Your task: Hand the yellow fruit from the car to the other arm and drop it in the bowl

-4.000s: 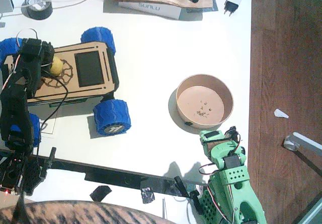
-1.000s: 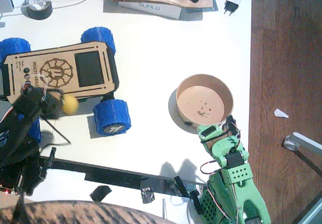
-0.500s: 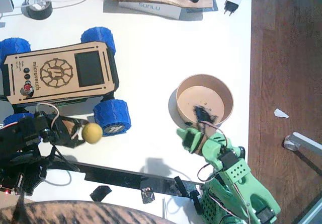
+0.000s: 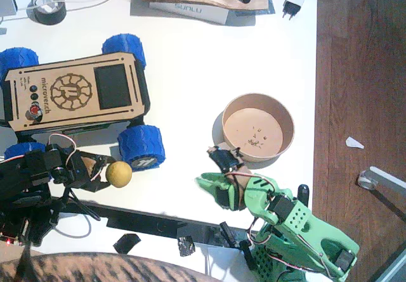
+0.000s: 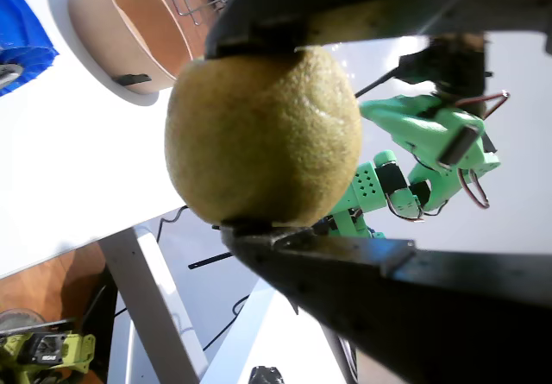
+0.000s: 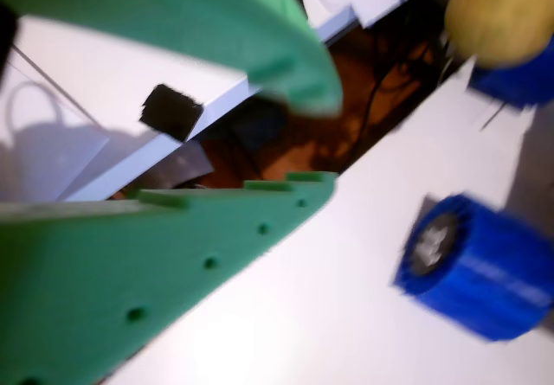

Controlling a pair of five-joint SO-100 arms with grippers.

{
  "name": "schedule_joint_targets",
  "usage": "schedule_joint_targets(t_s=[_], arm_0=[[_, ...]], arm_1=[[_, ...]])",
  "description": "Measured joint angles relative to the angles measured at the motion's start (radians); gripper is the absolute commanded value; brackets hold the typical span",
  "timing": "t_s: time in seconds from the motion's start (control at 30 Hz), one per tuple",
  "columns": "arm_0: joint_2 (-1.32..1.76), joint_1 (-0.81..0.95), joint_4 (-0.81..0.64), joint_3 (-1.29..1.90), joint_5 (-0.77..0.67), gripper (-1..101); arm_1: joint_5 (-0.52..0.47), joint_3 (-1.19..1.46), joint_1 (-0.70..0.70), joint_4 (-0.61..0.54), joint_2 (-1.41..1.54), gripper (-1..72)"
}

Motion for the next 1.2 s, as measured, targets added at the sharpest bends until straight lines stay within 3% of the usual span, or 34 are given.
schedule_joint_targets(t_s=[0.07, 0.17, 0.53, 0.8, 1.2], arm_0=[[0.000, 0.000, 0.000, 0.000, 0.000, 0], [0.000, 0.000, 0.000, 0.000, 0.000, 0], [-0.015, 0.000, -0.094, 0.000, 0.000, 0], [-0.018, 0.000, -0.137, 0.000, 0.000, 0], [-0.018, 0.000, -0.229, 0.000, 0.000, 0]], arm_1=[[-0.011, 0.000, -0.029, -0.011, -0.009, 31.5], [-0.017, -0.002, -0.083, -0.012, -0.037, 40.5], [-0.017, -0.044, -0.149, -0.034, -0.127, 44.5], [-0.017, -0.123, -0.155, -0.279, -0.308, 40.8], [-0.017, -0.236, -0.155, -0.494, -0.520, 39.5]])
